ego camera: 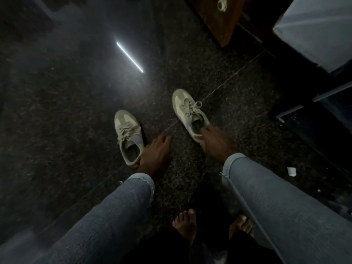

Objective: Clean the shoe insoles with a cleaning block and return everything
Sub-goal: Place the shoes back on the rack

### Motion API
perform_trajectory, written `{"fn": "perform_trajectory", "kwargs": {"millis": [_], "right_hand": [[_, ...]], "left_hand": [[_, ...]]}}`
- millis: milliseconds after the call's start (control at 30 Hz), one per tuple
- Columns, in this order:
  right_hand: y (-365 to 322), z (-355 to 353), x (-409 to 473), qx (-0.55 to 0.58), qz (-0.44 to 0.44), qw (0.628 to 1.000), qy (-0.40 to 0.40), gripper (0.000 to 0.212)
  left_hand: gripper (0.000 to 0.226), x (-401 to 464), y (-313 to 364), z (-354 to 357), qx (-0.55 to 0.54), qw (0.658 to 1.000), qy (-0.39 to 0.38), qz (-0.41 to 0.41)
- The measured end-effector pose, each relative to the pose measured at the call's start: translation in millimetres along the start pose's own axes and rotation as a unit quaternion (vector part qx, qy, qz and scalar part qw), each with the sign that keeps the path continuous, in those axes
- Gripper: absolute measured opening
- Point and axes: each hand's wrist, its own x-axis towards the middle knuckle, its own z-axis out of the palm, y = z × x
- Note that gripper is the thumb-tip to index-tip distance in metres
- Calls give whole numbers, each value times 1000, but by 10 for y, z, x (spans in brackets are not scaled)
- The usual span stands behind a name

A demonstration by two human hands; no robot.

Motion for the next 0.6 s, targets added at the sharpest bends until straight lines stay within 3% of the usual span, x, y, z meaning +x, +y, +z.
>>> {"fn": "perform_trajectory", "kwargs": {"millis": [367,500,600], "right_hand": [[192,610,392,-8,5,997,-71,56],[102,711,301,-9,-13,999,-39,33],[19,841,174,-7,-38,996,-80,30]], "left_hand": [[57,22,-216,624,-6,1000,-22,-14],[57,6,-279,622,-27,999,-24,-27],[51,-35,-339,604,-34,999,-4,-31]]}}
